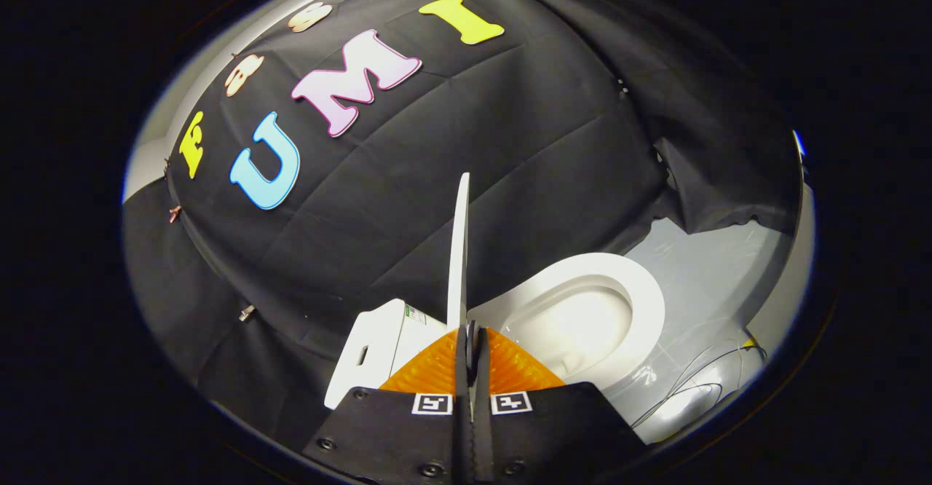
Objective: Open the toilet lid.
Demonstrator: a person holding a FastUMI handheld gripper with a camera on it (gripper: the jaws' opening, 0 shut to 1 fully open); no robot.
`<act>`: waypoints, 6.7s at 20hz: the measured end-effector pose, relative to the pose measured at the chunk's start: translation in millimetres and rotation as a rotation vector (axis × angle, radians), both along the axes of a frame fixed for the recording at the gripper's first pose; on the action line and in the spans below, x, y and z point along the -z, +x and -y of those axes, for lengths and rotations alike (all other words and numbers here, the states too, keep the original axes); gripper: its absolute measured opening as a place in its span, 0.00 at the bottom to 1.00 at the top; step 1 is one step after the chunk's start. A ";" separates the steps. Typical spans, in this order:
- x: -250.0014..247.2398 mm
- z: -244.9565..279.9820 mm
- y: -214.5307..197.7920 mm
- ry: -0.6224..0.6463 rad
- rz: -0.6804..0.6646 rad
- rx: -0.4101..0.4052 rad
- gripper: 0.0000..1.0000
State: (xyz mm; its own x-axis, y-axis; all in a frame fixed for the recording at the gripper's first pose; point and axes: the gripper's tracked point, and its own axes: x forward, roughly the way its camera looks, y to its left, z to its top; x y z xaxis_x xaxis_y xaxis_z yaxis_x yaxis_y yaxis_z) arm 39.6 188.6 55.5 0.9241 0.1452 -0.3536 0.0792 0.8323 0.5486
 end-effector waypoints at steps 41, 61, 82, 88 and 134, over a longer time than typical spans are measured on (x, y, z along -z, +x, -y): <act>-47.6 -279.3 -10.1 -0.602 0.142 -0.018 0.05; -29.8 -318.1 -15.1 -0.606 0.134 -0.094 0.30; -47.0 -318.9 -24.0 -0.633 0.207 -0.182 0.99; -80.6 -301.6 -40.6 -0.566 0.278 -0.216 0.99; -108.3 74.0 -25.6 -0.605 0.434 0.009 0.98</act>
State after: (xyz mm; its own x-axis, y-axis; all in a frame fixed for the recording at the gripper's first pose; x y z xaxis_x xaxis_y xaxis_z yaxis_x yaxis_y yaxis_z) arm 14.0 114.5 163.8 0.9991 0.0329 0.0278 -0.0323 0.9992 -0.0219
